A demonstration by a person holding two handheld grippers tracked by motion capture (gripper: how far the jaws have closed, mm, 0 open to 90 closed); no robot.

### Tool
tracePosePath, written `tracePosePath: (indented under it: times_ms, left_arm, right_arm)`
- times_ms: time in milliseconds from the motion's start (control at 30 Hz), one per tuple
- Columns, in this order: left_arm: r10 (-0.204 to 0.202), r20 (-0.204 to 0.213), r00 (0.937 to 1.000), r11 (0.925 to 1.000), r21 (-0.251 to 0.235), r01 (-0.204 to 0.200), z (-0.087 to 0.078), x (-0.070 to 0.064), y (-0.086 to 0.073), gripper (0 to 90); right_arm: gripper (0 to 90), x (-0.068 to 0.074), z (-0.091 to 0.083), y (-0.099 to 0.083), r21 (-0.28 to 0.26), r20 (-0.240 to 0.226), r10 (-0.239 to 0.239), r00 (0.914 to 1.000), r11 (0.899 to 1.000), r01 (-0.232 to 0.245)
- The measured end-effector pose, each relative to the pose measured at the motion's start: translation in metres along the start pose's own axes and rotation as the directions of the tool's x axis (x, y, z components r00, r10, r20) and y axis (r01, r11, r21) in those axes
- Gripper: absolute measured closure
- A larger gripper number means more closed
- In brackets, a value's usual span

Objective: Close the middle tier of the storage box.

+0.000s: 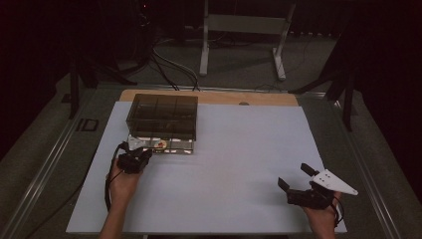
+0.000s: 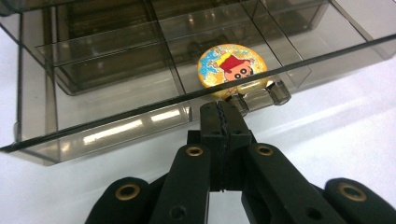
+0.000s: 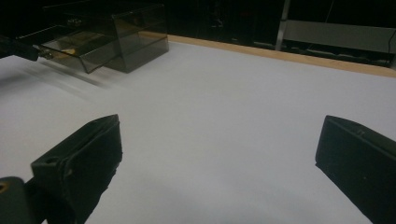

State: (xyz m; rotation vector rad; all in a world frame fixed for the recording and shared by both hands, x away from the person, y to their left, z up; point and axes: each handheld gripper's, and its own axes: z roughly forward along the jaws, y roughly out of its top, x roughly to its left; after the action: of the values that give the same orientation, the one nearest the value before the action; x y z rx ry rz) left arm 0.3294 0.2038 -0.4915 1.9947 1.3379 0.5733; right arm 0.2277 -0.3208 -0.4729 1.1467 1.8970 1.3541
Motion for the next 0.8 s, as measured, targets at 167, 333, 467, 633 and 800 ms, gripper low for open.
tracePosePath:
  times_ms: [167, 333, 467, 633, 800]
  left_arm:
    - [-0.001, 0.0, 1.0, 1.0, 0.001, 0.001, 0.0011, 0.001, 0.0016, 90.0]
    - [-0.003, 0.0, 1.0, 1.0, 0.004, 0.003, 0.0036, 0.0007, 0.0027, 90.0]
    - [-0.003, -0.003, 1.0, 1.0, 0.003, 0.003, 0.0047, 0.0004, 0.0033, 90.0]
    - [-0.004, -0.005, 1.0, 1.0, 0.006, 0.004, 0.0076, -0.0001, 0.0057, 90.0]
    - [-0.006, -0.008, 1.0, 1.0, 0.002, 0.006, 0.009, 0.0, 0.008, 90.0]
  right_arm:
    - [0.4, 0.0, 0.0, 0.0, 0.0, 0.0, -0.002, 1.0, 1.0, 0.002]
    - [0.4, -0.0003, -0.0004, 0.0, 0.0, 0.001, -0.002, 1.0, 1.0, 0.002]
    - [0.4, 0.0001, -0.0002, 0.0, 0.0, 0.0, -0.002, 1.0, 1.0, 0.002]
    - [0.4, -0.0001, -0.0003, 0.0, 0.0, 0.0, -0.002, 1.0, 1.0, 0.002]
    - [0.4, -0.0004, -0.0004, 0.0, 0.0, 0.001, -0.003, 1.0, 1.0, 0.003]
